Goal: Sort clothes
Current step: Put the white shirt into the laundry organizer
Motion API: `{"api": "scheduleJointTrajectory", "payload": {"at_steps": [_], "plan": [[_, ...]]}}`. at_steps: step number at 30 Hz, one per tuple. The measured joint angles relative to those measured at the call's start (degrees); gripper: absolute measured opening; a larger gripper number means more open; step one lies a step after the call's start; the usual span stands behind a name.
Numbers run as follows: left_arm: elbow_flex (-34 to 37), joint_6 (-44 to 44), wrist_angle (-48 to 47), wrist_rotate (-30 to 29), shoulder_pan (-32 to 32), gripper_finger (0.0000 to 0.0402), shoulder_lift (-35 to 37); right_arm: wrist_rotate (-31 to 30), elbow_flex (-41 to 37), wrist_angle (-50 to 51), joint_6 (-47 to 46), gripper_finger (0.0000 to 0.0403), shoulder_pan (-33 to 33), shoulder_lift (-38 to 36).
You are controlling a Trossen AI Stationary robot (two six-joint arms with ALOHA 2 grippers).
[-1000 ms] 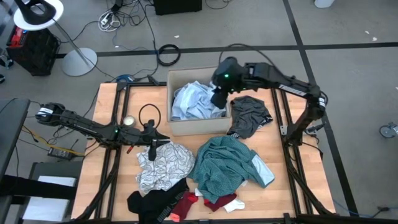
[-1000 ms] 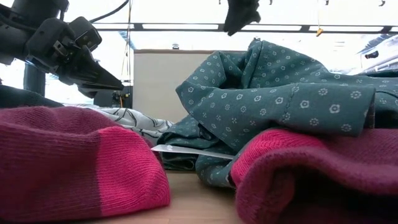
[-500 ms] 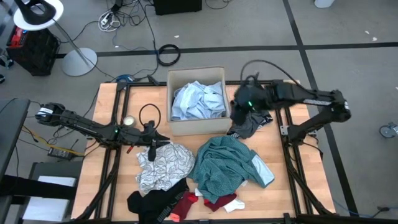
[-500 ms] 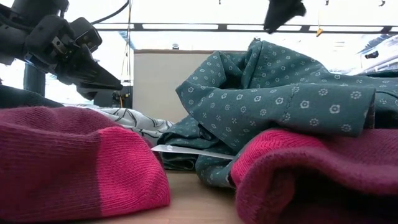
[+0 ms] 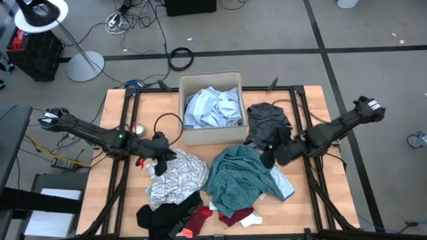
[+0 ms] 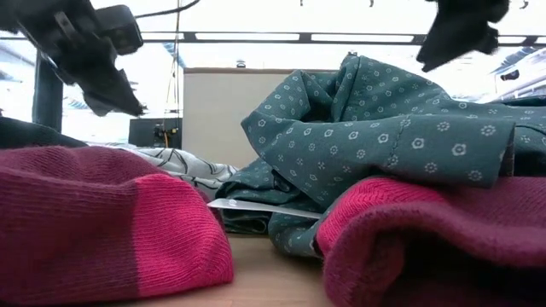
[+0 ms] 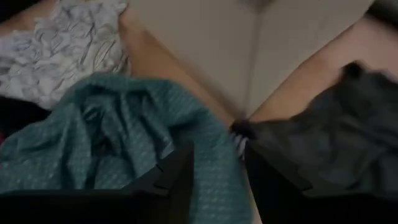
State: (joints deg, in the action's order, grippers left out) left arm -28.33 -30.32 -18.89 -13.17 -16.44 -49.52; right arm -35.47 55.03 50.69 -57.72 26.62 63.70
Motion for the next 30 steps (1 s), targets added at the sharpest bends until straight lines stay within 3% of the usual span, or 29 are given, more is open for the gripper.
{"api": "scheduleJointTrajectory", "payload": {"at_steps": [7,16,20,25,30], "plan": [[-4.36,-4.70,-12.36,-2.17,-3.46,0.0083,-3.40,-3.02,-8.55,-10.16,-3.39,0.0144,5.80,0.81],[-4.36,-6.10,-13.31,-3.51,-3.35,0.0081,-14.60,-3.91,-11.04,-12.76,-4.14,0.0143,6.78,0.81],[-4.80,-8.99,-12.31,-0.68,-3.33,0.0027,-16.87,-3.86,-11.04,-13.06,-3.96,0.0143,6.79,0.81],[-10.66,-8.87,-19.48,-0.79,-3.33,0.0003,-15.67,-3.84,-11.04,-13.29,-3.01,0.0143,6.82,0.81],[-21.98,-5.87,-30.35,-4.22,-3.33,0.0002,-14.39,-3.81,-11.04,-13.36,-2.53,0.0142,6.82,0.81]]}}
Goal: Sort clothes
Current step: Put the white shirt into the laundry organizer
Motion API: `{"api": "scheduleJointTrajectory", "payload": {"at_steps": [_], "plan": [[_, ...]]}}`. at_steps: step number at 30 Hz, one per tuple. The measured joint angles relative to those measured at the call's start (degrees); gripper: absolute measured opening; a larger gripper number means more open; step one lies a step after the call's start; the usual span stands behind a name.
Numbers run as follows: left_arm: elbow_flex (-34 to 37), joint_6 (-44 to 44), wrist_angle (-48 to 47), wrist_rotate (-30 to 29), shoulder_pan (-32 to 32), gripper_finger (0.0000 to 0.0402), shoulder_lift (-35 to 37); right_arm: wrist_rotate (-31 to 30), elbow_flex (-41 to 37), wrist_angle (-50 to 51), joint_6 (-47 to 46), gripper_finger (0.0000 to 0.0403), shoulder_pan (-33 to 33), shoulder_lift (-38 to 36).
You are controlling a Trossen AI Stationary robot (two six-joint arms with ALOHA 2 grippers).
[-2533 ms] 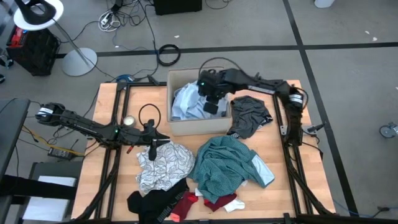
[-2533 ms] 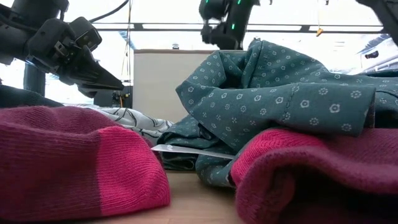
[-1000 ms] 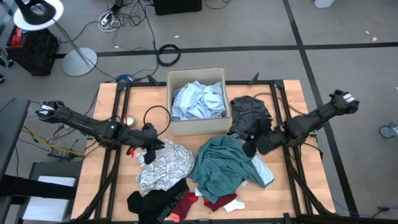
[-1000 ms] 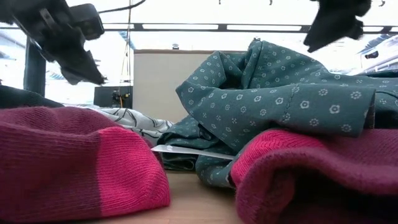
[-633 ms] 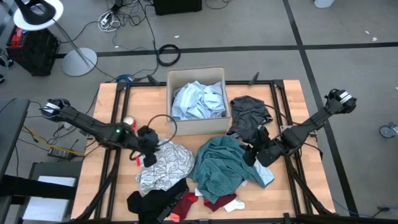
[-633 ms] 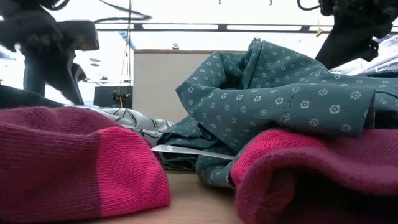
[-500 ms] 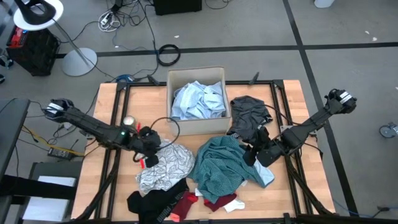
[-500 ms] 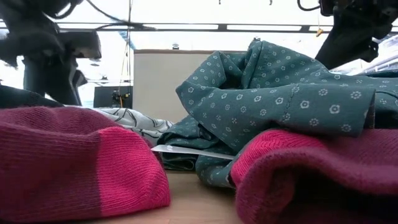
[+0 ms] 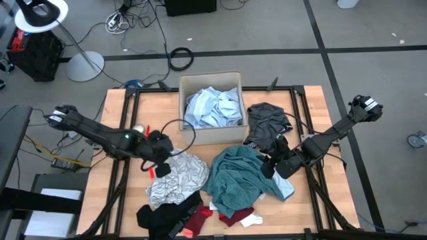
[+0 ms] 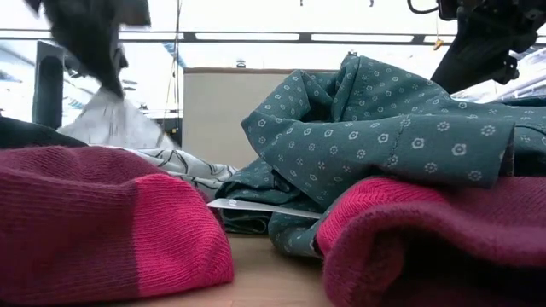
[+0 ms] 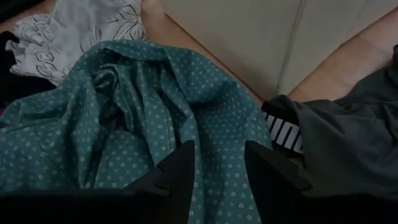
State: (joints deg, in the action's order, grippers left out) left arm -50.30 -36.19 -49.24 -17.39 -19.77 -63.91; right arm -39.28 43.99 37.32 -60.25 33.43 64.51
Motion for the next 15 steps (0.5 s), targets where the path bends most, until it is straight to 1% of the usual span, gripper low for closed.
{"api": "scheduleJointTrajectory", "payload": {"at_steps": [5,12,15], "plan": [[-12.90,4.88,-8.89,-5.72,0.00,0.0001,0.01,-0.01,0.00,-0.06,1.16,0.0142,0.00,0.00],[-29.58,16.12,-9.26,-13.02,0.06,0.0000,0.01,-0.10,0.00,-0.20,2.12,0.0142,0.00,0.00],[-35.53,21.74,-8.02,-16.60,1.77,0.0000,-0.52,-0.41,0.00,-0.24,2.95,0.0142,-0.01,0.00]]}}
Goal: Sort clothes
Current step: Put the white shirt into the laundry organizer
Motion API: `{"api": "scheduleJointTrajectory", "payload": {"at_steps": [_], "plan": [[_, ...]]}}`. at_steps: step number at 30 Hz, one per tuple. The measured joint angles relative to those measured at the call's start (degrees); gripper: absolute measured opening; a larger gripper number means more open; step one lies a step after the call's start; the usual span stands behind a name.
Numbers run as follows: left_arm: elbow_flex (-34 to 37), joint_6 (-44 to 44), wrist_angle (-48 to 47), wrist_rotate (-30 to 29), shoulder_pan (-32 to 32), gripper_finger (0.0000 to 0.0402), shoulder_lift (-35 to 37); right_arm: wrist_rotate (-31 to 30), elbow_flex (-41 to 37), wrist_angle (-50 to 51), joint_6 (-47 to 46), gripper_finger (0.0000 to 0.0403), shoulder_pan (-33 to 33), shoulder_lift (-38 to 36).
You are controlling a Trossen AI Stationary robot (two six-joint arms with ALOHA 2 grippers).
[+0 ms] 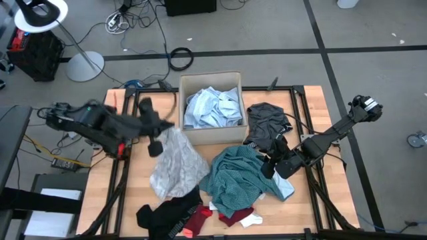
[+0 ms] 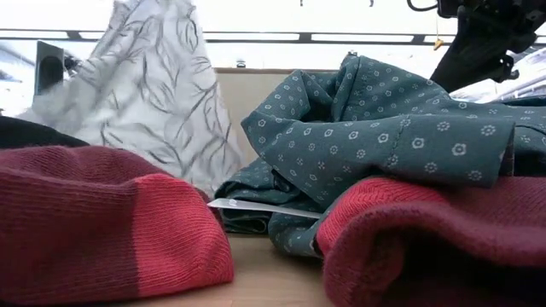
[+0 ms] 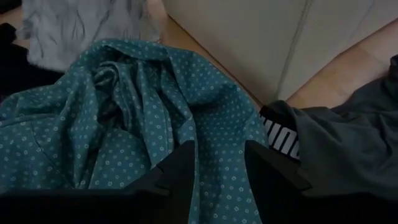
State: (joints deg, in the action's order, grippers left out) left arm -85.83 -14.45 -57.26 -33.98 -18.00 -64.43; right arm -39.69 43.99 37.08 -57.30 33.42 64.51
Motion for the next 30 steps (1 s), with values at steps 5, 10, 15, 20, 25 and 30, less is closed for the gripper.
{"api": "scheduleJointTrajectory", "payload": {"at_steps": [5,10,15,20,25,30], "plan": [[-7.12,10.74,8.41,-0.91,5.41,0.0000,-1.46,-0.44,0.00,0.02,0.12,0.0142,-0.01,0.00],[-12.33,21.72,20.34,0.00,11.62,0.0000,-4.73,-0.82,0.02,0.00,0.54,0.0142,-0.01,0.00],[-18.35,32.24,34.53,0.30,18.16,0.0000,-10.06,-0.82,0.02,0.02,0.57,0.0142,-0.01,0.00],[-24.92,40.52,47.33,1.37,24.74,0.0000,-17.23,-0.82,0.02,0.03,0.92,0.0142,-0.01,0.00],[-33.82,42.97,56.30,7.94,30.98,0.0000,-25.68,-0.82,0.02,0.10,1.09,0.0142,-0.01,0.00],[-46.67,42.59,55.90,12.74,34.98,0.0000,-34.46,-1.17,0.02,0.14,1.99,0.0142,-0.01,0.00]]}}
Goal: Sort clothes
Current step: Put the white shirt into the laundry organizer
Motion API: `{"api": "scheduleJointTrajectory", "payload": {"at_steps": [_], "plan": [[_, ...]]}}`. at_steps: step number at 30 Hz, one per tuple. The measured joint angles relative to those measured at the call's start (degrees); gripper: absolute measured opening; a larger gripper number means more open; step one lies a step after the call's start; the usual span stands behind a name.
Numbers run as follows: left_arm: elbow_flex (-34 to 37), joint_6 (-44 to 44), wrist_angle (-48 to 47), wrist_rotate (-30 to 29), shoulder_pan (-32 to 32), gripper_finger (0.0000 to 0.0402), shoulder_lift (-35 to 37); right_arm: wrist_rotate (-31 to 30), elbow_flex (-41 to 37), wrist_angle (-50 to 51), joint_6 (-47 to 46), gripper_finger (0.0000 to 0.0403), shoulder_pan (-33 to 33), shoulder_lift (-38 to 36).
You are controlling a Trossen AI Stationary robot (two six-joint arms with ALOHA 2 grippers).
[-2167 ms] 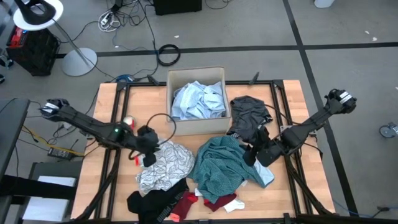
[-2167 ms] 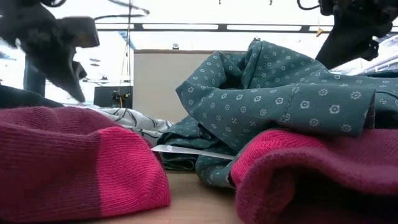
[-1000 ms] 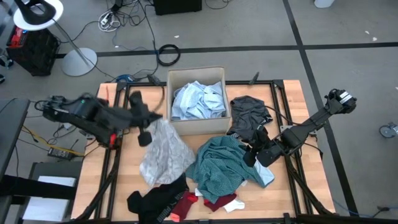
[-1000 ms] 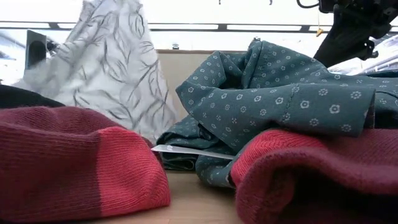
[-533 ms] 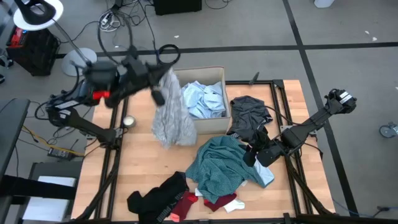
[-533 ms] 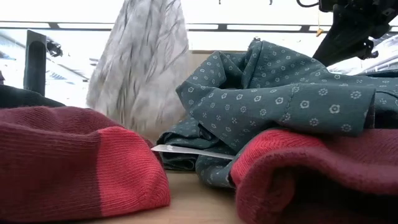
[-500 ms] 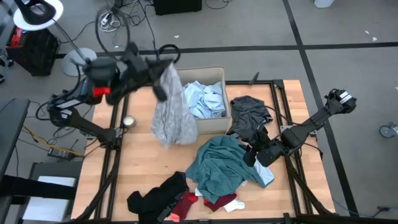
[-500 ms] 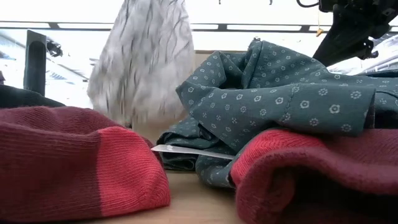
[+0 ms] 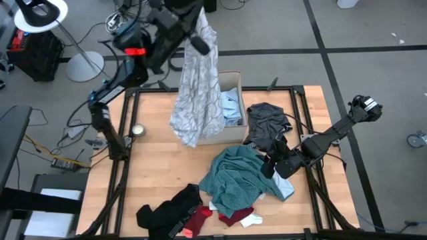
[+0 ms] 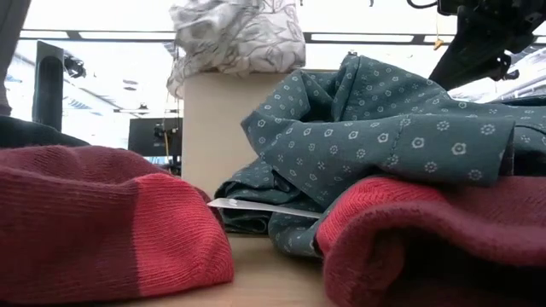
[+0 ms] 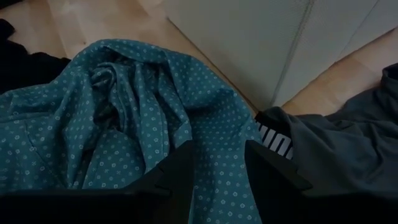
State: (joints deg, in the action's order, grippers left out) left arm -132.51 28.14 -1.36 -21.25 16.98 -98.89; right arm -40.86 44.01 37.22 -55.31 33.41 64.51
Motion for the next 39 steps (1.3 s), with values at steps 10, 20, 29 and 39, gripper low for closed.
{"api": "scheduleJointTrajectory", "payload": {"at_steps": [10,20,29,39], "plan": [[0.53,-1.53,-31.13,-0.05,0.24,0.0000,-2.38,-0.07,-1.52,0.14,-0.11,0.0142,-0.02,0.02],[0.72,-18.65,-59.46,4.27,1.52,0.0005,-12.34,-0.04,-1.79,-1.58,-0.50,0.0142,-0.02,0.02],[0.74,-23.02,-64.24,4.87,1.49,0.0046,-25.88,-0.04,-1.79,-2.70,-0.46,0.0142,-0.02,0.02],[0.66,-18.60,-66.66,8.20,1.48,0.0103,-28.76,-0.02,-1.79,-2.67,0.02,0.0142,-0.02,0.02]]}}
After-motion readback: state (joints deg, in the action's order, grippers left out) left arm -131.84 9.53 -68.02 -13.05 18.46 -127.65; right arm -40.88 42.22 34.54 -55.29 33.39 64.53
